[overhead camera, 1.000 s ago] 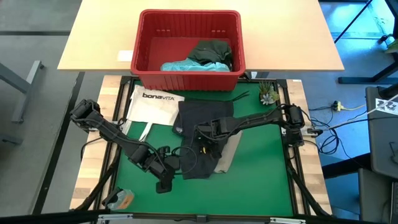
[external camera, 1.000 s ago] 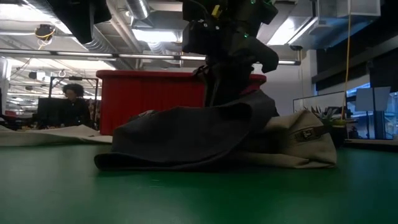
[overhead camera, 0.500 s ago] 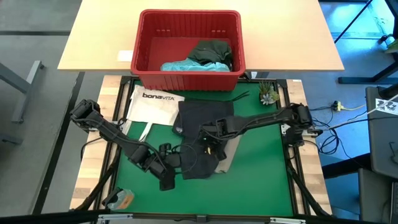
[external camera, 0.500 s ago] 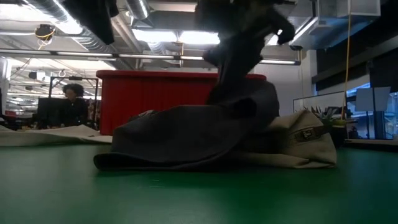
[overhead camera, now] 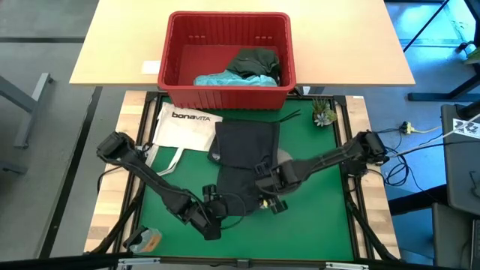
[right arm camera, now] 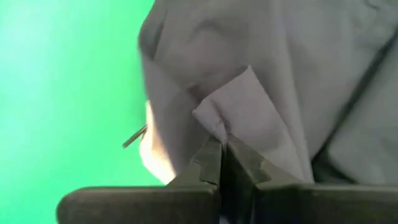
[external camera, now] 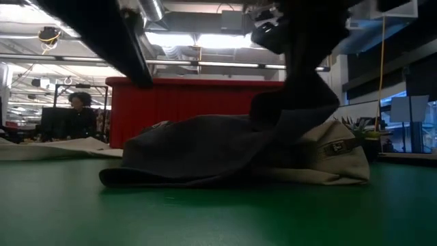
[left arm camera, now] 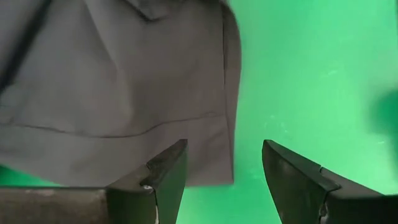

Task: Fold Laundry from Bin
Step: Fold the black shorts from the red laundry bin

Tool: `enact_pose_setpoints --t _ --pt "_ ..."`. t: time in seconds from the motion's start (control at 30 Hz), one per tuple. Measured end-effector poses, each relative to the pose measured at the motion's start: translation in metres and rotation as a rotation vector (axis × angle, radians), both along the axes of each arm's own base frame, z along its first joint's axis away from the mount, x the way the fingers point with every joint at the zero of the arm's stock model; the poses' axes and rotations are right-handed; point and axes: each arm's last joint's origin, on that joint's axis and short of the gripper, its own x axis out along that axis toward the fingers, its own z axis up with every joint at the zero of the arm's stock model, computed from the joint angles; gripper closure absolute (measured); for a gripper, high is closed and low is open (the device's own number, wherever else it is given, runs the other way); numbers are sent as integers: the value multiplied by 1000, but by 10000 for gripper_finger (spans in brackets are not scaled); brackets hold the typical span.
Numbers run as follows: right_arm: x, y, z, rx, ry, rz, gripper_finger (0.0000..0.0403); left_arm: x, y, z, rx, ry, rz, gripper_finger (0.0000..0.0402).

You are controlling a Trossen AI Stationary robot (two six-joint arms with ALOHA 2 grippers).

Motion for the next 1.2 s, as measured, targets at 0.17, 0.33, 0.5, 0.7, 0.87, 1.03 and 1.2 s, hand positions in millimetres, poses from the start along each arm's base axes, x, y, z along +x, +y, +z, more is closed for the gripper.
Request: enact_pose_setpoints --t 0.17,0.33,0.5,0.7,0.87,1.03,1.2 --pt "-8 22 -1 -54 10 10 397 7 -5 -26 48 36 -17 202" --pt "-13 30 -1 -92 27 -22 394 7 -12 -42 37 83 -37 202" --pt "-14 30 -1 -91 40 -42 396 6 -18 -44 20 60 -25 202" --pt "-16 30 -2 -96 56 -41 397 5 -15 -46 59 59 -1 202" --pt "-20 30 -2 -106 90 -50 397 7 -17 -66 56 111 8 202" --pt "-27 28 -3 -124 161 -66 397 8 -17 -69 60 107 20 218" --pt "-34 38 -3 -138 194 -38 397 8 -17 -70 49 118 22 270"
